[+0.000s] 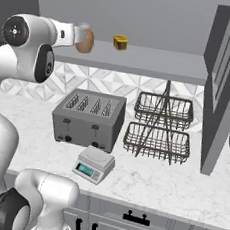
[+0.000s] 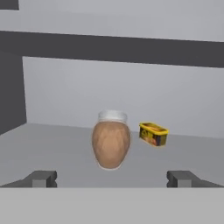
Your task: Pick the honey bottle and place it on the digital scale for weighing, and close the cabinet.
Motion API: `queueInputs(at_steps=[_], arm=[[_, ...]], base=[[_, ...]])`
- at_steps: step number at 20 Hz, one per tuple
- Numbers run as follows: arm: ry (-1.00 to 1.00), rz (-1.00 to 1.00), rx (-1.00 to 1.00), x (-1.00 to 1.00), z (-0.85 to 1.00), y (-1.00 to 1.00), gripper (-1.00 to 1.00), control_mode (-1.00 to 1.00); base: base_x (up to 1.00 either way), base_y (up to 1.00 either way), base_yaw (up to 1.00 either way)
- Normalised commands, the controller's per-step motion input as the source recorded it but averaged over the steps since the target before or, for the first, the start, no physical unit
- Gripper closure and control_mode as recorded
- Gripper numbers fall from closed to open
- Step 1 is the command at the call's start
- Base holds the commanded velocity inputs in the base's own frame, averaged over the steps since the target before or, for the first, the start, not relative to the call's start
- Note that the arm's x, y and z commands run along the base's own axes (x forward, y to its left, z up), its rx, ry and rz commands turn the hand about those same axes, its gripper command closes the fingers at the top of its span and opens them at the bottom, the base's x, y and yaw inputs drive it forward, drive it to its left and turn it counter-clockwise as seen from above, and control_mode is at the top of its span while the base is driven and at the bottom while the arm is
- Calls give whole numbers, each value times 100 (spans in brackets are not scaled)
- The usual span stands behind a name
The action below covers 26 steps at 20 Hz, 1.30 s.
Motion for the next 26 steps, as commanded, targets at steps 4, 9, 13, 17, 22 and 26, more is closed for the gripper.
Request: queueInputs(at_steps=[4, 9, 13, 17, 22, 26], arm=[[0, 0, 0, 23, 0, 0, -100, -100], [0, 0, 0, 27, 0, 0, -100, -100], [0, 0, 0, 19, 0, 0, -100, -100], [0, 0, 0, 18, 0, 0, -100, -100], [2, 0, 0, 23, 0, 0, -100, -100], [7, 0, 0, 42, 0, 0, -100, -100]], base=[[0, 0, 0], [0, 0, 0], [0, 0, 0], [0, 0, 0], [0, 0, 0], [0, 0, 0]])
